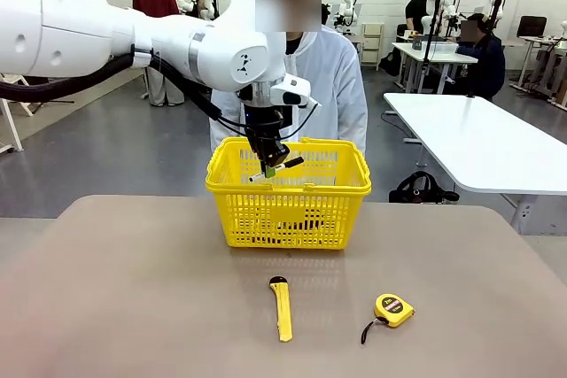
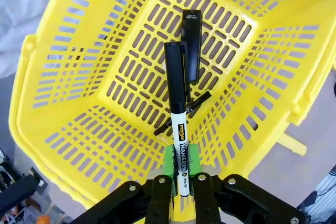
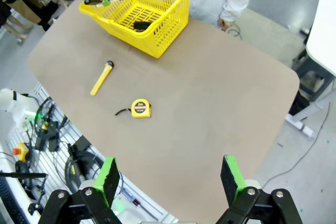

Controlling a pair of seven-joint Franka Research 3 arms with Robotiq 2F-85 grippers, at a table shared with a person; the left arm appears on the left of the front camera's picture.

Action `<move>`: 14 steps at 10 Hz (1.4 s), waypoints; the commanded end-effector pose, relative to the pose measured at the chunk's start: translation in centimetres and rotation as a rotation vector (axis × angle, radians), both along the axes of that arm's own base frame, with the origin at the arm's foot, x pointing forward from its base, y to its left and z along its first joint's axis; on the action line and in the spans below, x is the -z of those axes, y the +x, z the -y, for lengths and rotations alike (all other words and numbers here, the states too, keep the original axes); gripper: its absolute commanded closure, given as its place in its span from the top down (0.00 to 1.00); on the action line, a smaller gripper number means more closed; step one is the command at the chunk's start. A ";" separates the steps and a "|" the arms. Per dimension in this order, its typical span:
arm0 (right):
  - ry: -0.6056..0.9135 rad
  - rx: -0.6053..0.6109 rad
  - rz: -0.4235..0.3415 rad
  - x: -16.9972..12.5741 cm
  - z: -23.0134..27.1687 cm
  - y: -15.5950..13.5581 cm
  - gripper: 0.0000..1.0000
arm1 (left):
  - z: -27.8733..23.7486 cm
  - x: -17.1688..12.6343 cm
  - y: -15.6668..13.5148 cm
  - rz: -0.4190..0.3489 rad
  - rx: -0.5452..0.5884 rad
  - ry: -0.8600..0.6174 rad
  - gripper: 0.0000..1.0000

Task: Place the items the person wants into the basket.
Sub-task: Pick up the item the person points to and place it in the Market Basket.

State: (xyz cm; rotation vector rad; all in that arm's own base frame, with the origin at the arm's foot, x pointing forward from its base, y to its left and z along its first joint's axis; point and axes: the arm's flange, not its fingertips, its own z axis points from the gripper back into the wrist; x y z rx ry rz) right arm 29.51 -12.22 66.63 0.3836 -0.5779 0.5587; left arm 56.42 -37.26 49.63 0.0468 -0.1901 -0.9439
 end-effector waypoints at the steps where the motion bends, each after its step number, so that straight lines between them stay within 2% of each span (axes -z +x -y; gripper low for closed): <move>1: 0.007 -0.007 0.001 0.1 0.1 0.0 1.00 | 0.6 1.1 2.0 0.014 0.085 0.015 0.12; 2: 0.007 -0.007 0.001 0.1 0.1 0.0 1.00 | 1.0 1.9 1.7 0.021 0.101 0.031 0.12; 4: 0.007 -0.007 0.001 0.1 0.1 0.0 1.00 | 1.2 3.5 2.8 -0.026 0.121 0.055 0.12; 6: 0.007 -0.007 0.001 0.1 0.1 0.0 1.00 | 1.4 4.2 2.5 -0.037 0.127 0.053 0.12; 7: 0.007 -0.007 0.001 0.1 0.1 0.0 1.00 | 1.4 4.2 2.6 -0.035 0.136 0.063 0.70; 8: 0.007 -0.007 0.001 0.1 0.1 0.0 1.00 | 1.4 4.2 2.9 -0.040 0.145 0.066 0.71; 9: 0.007 -0.007 0.001 0.1 0.1 0.0 1.00 | 1.5 4.3 2.8 -0.042 0.143 0.067 1.00; 11: 0.007 -0.007 0.001 0.1 0.1 0.0 1.00 | 1.6 4.5 2.6 -0.045 0.142 0.069 1.00; 12: 0.007 -0.007 0.001 0.1 0.1 0.0 1.00 | 1.5 4.4 2.9 -0.049 0.145 0.072 0.94; 13: 0.007 -0.007 0.001 0.1 0.1 0.0 1.00 | 1.5 4.5 2.9 -0.047 0.136 0.072 1.00; 14: 0.007 -0.007 0.001 0.1 0.1 0.0 1.00 | 1.5 4.4 2.7 -0.047 0.130 0.066 1.00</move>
